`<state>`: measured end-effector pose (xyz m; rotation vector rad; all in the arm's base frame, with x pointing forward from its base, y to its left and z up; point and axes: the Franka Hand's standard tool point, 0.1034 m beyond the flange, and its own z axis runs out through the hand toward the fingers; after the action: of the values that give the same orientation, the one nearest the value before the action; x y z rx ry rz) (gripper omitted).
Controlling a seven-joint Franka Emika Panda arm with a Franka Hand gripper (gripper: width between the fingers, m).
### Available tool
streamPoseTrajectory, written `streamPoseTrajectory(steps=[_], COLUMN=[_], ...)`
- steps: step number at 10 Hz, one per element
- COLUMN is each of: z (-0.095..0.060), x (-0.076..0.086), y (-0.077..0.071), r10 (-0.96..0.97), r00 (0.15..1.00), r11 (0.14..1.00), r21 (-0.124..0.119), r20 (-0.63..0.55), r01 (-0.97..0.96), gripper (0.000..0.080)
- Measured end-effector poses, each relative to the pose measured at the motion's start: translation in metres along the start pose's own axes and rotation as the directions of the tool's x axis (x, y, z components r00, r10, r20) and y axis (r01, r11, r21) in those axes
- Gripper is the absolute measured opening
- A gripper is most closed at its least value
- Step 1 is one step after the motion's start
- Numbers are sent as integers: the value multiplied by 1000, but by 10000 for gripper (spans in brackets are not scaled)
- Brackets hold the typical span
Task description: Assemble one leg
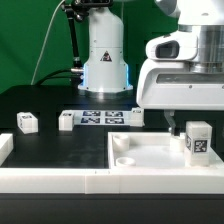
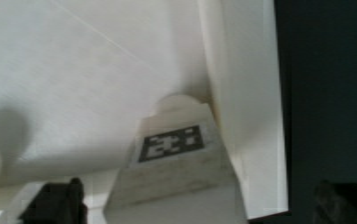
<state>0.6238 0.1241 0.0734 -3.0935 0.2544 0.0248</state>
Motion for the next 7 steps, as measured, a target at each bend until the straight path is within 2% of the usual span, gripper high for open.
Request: streamPoseTrajectory(steps=[1,2,3,4,6,7], z=[0,0,0,0,1,1], x=[0,0,0,0,1,1], y=[0,0,0,2,3,4], r10=[0,0,18,50,92,221], r00=[1000,1000,1000,999,996,975], r11=[1000,1000,1000,999,996,975], r21=[0,0,0,-2,8,23], r20=[0,0,0,0,-9,-17], r01=[0,0,-18,-50,-92,-220], gripper=[553,405,405,290,290,290])
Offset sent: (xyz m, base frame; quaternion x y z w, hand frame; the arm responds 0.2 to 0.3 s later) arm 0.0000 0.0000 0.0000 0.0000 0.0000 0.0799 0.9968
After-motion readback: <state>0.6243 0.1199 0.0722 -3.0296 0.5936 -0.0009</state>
